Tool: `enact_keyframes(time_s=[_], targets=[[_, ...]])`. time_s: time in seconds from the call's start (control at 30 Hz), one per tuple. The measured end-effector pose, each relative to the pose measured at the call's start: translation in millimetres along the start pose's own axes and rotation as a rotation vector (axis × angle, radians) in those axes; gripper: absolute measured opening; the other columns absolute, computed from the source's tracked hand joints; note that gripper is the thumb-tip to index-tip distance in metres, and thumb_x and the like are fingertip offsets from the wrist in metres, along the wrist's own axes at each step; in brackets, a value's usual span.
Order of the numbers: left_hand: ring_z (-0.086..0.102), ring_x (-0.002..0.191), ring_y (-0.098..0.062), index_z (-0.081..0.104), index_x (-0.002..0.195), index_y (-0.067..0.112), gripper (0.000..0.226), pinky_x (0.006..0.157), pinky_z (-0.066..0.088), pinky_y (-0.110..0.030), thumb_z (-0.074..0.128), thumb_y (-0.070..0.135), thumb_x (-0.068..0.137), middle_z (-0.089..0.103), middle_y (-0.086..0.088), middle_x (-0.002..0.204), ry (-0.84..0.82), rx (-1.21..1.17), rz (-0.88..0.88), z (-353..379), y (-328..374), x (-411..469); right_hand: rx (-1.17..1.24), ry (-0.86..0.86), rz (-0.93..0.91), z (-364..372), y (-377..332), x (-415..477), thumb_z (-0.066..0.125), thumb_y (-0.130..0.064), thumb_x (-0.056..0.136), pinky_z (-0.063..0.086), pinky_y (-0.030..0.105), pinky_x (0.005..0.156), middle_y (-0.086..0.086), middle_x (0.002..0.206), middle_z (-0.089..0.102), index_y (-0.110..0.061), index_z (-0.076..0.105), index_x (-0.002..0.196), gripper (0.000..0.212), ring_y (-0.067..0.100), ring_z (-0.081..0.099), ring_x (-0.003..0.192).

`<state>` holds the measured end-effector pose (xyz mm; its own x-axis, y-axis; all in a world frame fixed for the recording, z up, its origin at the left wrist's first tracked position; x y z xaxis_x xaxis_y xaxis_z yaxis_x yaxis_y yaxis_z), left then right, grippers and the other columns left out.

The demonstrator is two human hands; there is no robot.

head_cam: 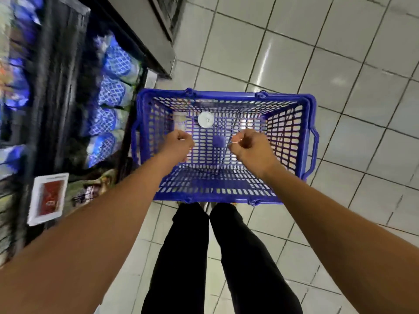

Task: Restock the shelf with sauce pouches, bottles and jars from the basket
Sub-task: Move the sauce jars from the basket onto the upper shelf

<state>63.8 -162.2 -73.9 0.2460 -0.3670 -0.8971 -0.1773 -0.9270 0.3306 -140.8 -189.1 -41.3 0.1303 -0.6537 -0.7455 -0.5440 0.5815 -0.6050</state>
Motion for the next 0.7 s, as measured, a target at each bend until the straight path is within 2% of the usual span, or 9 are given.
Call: enact_keyframes(time_s=[0.1, 0.2, 0.27, 0.37, 0.43, 0.5, 0.57, 0.6, 0.7], targets=[[0.063, 0.09, -0.025, 0.057, 0.105, 0.017, 0.014, 0.087, 0.057, -0.046, 0.062, 0.016, 0.091, 0.062, -0.003, 0.109, 0.061, 0.065, 0.005, 8.3, -15.5, 53.6, -0.024, -0.005, 0.015, 16.7, 24.0, 46.4, 0.068, -0.008, 0.09, 0.039, 0.027, 0.062, 0.006, 0.072, 0.057, -0.013, 0.057, 0.092, 0.011, 0.015, 0.047, 0.06], [0.061, 0.078, -0.022, 0.056, 0.12, 0.016, 0.031, 0.074, 0.052, -0.037, 0.063, 0.023, 0.09, 0.064, -0.006, 0.11, 0.128, 0.179, 0.018, 11.6, -25.3, 96.7, -0.134, -0.018, -0.011, 34.0, 43.2, 88.1, 0.072, -0.015, 0.086, 0.037, 0.025, 0.061, -0.001, 0.071, 0.056, -0.015, 0.057, 0.096, 0.018, 0.009, 0.046, 0.059], [0.061, 0.093, -0.028, 0.049, 0.132, 0.011, 0.045, 0.072, 0.041, -0.031, 0.063, 0.024, 0.092, 0.06, -0.011, 0.118, 0.192, 0.291, 0.055, 14.4, -30.9, 120.9, -0.208, -0.05, -0.038, 45.6, 53.6, 111.7, 0.075, -0.016, 0.083, 0.039, 0.027, 0.064, -0.003, 0.074, 0.057, -0.014, 0.056, 0.104, 0.028, 0.01, 0.048, 0.061], [0.054, 0.116, -0.041, 0.04, 0.137, 0.004, 0.058, 0.081, 0.045, -0.038, 0.066, 0.024, 0.089, 0.051, -0.021, 0.134, 0.289, 0.446, 0.113, 21.8, -35.7, 150.2, -0.325, -0.091, -0.105, 61.6, 63.7, 143.2, 0.076, -0.013, 0.079, 0.039, 0.028, 0.068, -0.001, 0.086, 0.056, -0.01, 0.054, 0.116, 0.043, 0.014, 0.05, 0.069], [0.051, 0.121, -0.043, 0.036, 0.141, 0.003, 0.064, 0.093, 0.048, -0.045, 0.067, 0.023, 0.089, 0.047, -0.023, 0.138, 0.295, 0.469, 0.13, 27.6, -37.3, 164.8, -0.382, -0.084, -0.146, 71.8, 72.2, 162.0, 0.078, -0.011, 0.076, 0.042, 0.028, 0.078, 0.006, 0.105, 0.055, -0.009, 0.054, 0.122, 0.052, 0.02, 0.052, 0.09], [0.051, 0.123, -0.04, 0.028, 0.147, 0.005, 0.07, 0.091, 0.048, -0.042, 0.066, 0.023, 0.091, 0.046, -0.023, 0.14, 0.286, 0.46, 0.136, 33.1, -39.9, 175.8, -0.385, -0.07, -0.144, 82.3, 81.3, 177.1, 0.081, -0.009, 0.074, 0.041, 0.019, 0.083, 0.006, 0.119, 0.051, -0.008, 0.051, 0.131, 0.064, 0.016, 0.054, 0.098], [0.048, 0.125, -0.037, 0.02, 0.153, 0.009, 0.075, 0.087, 0.044, -0.04, 0.064, 0.024, 0.094, 0.041, -0.021, 0.145, 0.299, 0.46, 0.139, 38.8, -42.9, 183.0, -0.288, -0.041, -0.101, 93.0, 90.1, 187.7, 0.083, -0.006, 0.073, 0.036, -0.002, 0.069, 0.0, 0.124, 0.046, -0.011, 0.046, 0.139, 0.076, -0.002, 0.051, 0.083], [0.045, 0.129, -0.037, 0.018, 0.154, 0.01, 0.078, 0.091, 0.044, -0.041, 0.065, 0.026, 0.094, 0.037, -0.022, 0.148, 0.318, 0.467, 0.142, 40.5, -45.0, 186.3, -0.233, -0.018, -0.086, 99.1, 94.5, 193.2, 0.083, -0.004, 0.073, 0.033, -0.006, 0.065, 0.0, 0.129, 0.045, -0.013, 0.044, 0.142, 0.08, -0.004, 0.05, 0.081], [0.041, 0.131, -0.035, 0.017, 0.155, 0.01, 0.084, 0.098, 0.042, -0.041, 0.069, 0.029, 0.092, 0.035, -0.021, 0.148, 0.392, 0.513, 0.173, 41.9, -53.6, 196.2, -0.086, 0.032, -0.049, 114.0, 103.8, 208.5, 0.083, -0.002, 0.073, 0.044, 0.017, 0.081, 0.008, 0.142, 0.045, -0.018, 0.037, 0.148, 0.089, 0.011, 0.051, 0.108]])
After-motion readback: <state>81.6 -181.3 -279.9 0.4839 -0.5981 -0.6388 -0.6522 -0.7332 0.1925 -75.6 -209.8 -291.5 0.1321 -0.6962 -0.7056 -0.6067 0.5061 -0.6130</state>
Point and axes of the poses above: each hand's wrist, its own x-axis towards the middle knuckle, its own z-axis out of the palm, y = z × x, the point moved 1 cm from there along x, towards the middle knuckle
